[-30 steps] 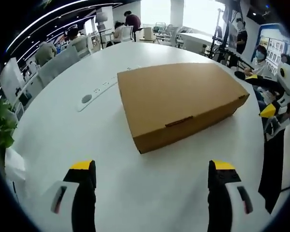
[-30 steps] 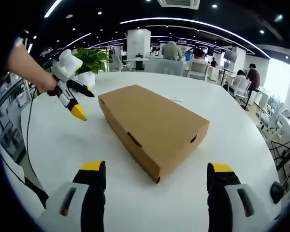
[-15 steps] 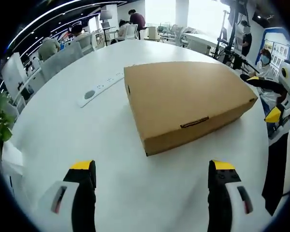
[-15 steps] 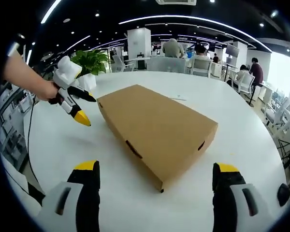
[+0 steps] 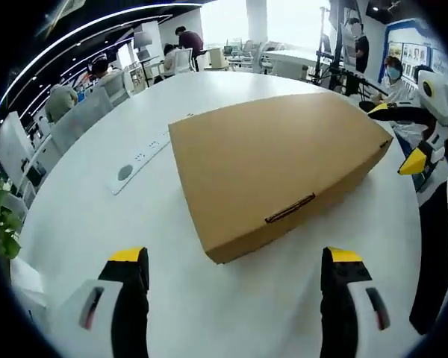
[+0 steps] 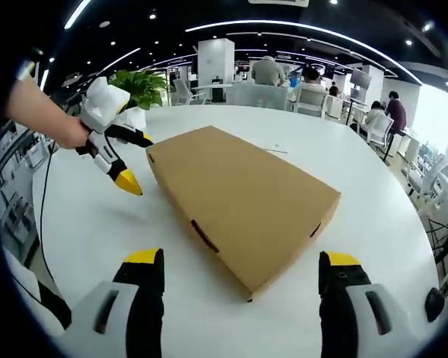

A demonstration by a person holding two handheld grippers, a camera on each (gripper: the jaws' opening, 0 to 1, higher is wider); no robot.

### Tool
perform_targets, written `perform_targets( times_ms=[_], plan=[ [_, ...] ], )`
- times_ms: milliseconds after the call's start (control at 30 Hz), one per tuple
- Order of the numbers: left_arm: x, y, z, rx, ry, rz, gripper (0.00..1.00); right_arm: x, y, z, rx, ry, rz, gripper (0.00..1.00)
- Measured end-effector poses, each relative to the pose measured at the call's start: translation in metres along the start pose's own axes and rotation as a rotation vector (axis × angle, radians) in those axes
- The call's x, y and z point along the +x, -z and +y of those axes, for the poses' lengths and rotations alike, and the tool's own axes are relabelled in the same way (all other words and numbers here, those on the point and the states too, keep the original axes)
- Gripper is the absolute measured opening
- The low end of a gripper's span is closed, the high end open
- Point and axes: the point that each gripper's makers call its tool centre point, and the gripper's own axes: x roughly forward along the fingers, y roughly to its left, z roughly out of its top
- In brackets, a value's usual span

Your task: Operate the shoe box by opening the lid, removing the specified soft item, and placing it in the target area until the item is outside and the box remains undamaged.

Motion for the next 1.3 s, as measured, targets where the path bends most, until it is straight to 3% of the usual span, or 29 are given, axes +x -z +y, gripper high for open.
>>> perform_targets(
  times_ms=[167, 267, 467, 600, 700, 933, 1067, 1200, 1300],
  plan=[
    [0.002, 0.002, -0.014, 0.092, 0.026, 0.035, 0.96, -0.001, -0.007, -0.009, -0.051, 0.049, -0.047, 0.68],
    [0.008, 0.014, -0.012, 0.134, 0.049, 0.077, 0.92, -0.001, -0.009, -0.010, 0.048, 0.048, -0.064, 0.79],
    [0.007, 0.009, 0.001, 0.098, 0.002, 0.065, 0.95, 0.001, -0.005, -0.011, -0.014, 0.050, -0.061, 0.78],
    [0.004, 0.004, 0.014, 0.044, -0.079, 0.091, 0.91, 0.009, 0.004, -0.010, -0.012, 0.046, -0.017, 0.75],
    [0.010, 0.004, 0.008, 0.034, -0.060, 0.082, 0.90, 0.009, 0.002, -0.007, -0.013, 0.035, -0.017, 0.74],
    [0.022, 0.011, -0.003, 0.073, -0.046, 0.123, 0.93, 0.012, 0.006, -0.005, -0.009, 0.050, 0.006, 0.75],
    [0.026, 0.006, -0.009, 0.063, -0.028, 0.125, 0.83, 0.013, 0.005, 0.003, -0.043, 0.027, 0.022, 0.79],
    [0.027, 0.005, -0.007, 0.010, -0.042, 0.136, 0.81, 0.012, 0.001, -0.007, 0.000, 0.036, 0.006, 0.67],
    [0.027, 0.004, -0.002, -0.014, -0.054, 0.127, 0.75, 0.013, 0.002, -0.006, 0.006, 0.028, 0.014, 0.67]
  ],
)
